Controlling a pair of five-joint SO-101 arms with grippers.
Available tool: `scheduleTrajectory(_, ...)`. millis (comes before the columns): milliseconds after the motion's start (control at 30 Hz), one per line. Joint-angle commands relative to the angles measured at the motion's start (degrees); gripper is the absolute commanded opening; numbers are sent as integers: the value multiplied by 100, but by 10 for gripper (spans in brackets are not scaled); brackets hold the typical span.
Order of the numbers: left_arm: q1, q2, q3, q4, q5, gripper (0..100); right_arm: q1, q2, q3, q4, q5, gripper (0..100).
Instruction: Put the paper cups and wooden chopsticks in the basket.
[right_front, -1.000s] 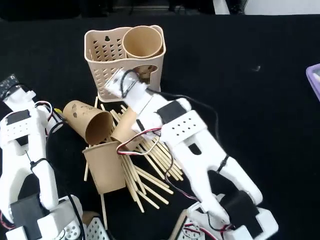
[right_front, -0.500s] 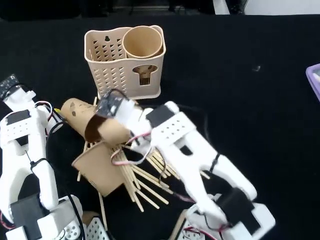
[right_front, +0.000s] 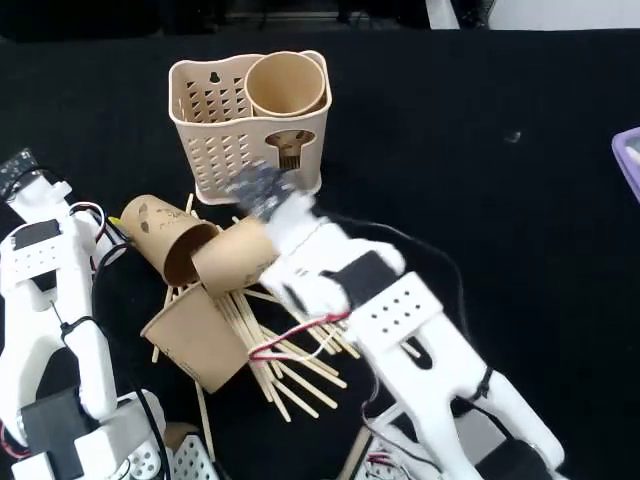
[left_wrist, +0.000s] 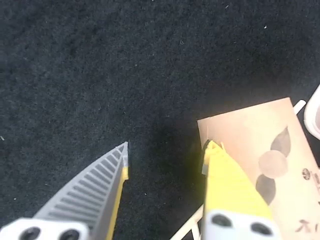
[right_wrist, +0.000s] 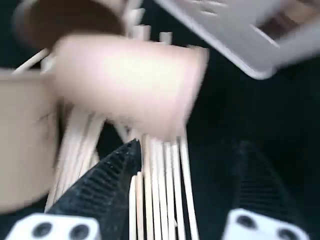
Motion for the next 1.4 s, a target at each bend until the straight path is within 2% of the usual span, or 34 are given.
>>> scheduleTrajectory(0,-57,-70,-119,-79,26,238,158,145,22,-360,-273,352)
scheduleTrajectory(333,-57,-70,-119,-79,26,238,-484,259,-312,-378,-88,312)
scheduleTrajectory(633,-57,-70,-119,-79,26,238,-211,892,-532,-818,-35,311)
scheduleTrajectory(900,-66,-70,-119,-79,26,238,-571,1191,-787,-501,-18,304)
scheduleTrajectory(967,-66,-70,-119,-79,26,238,-554,1174,-769,-501,9,253)
scheduleTrajectory(1167,-66,-70,-119,-79,26,238,-536,1165,-760,-492,-44,8)
scheduleTrajectory(1367,-66,-70,-119,-79,26,238,-563,602,-787,-79,-44,11)
